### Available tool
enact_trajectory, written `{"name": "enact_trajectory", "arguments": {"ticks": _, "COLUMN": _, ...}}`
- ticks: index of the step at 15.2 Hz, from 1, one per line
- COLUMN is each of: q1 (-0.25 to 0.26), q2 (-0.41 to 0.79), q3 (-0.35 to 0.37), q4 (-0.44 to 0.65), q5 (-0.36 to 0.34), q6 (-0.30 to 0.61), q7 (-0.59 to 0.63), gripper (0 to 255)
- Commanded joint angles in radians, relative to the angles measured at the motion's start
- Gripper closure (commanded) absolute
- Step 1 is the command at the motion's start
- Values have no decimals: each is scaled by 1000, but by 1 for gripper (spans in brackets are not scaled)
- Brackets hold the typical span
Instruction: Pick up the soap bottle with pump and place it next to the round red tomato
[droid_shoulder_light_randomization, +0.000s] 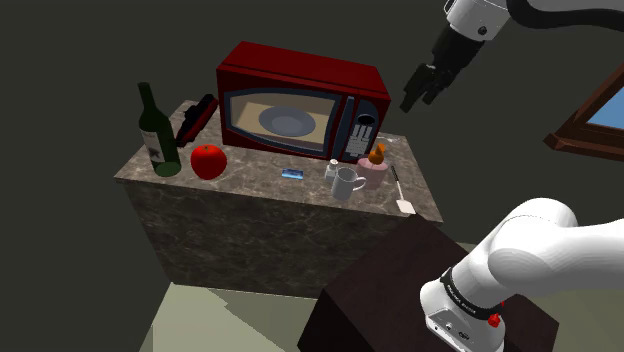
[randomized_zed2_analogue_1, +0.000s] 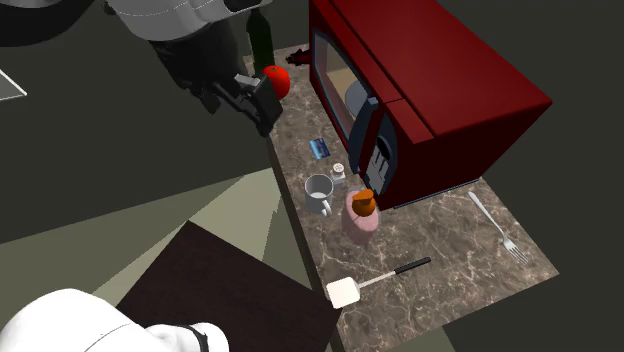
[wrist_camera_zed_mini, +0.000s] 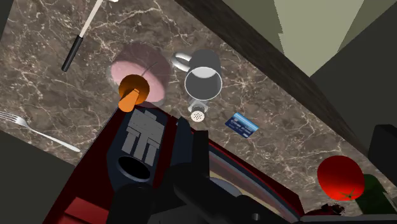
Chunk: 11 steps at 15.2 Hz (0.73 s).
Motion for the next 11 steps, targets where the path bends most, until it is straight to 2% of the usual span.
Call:
{"name": "enact_trajectory", "arguments": {"ticks": 1, "q1": 0, "q2": 0, "q3": 0, "q4": 0, "q5": 0, "q6": 0, "q7": 0, "gripper": 0}}
{"name": "enact_trajectory", "arguments": {"ticks": 11, "q1": -3, "q2": 102, "q3": -181, "q4": -187, "q5": -106, "q6": 245, "q7": -291, "gripper": 0}}
